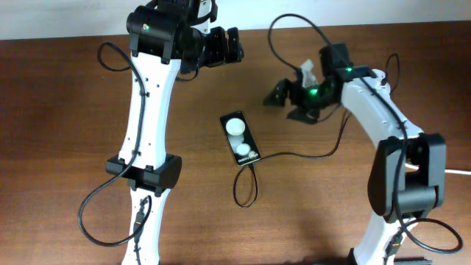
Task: Plug charger to phone and switch on socket
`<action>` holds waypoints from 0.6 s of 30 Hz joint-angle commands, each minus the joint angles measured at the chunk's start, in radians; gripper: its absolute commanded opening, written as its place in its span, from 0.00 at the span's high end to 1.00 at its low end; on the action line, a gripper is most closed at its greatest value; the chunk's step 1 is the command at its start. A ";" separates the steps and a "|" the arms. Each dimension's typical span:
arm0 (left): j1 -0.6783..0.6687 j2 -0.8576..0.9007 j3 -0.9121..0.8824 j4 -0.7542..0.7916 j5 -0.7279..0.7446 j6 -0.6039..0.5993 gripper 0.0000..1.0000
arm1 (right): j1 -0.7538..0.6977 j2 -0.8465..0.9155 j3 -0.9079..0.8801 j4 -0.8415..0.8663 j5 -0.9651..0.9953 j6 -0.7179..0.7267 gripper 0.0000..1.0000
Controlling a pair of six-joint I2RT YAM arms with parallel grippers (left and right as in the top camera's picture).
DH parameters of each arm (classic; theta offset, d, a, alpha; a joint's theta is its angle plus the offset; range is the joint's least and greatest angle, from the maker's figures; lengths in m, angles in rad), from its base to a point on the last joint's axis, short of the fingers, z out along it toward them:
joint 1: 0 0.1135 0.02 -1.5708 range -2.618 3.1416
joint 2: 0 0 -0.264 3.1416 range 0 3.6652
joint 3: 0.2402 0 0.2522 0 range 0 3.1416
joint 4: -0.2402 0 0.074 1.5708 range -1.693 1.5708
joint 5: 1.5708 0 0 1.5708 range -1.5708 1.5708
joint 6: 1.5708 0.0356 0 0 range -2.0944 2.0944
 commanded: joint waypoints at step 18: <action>0.000 -0.037 0.016 -0.001 -0.010 0.020 0.01 | -0.613 -0.101 0.121 -0.247 -0.129 -0.502 0.01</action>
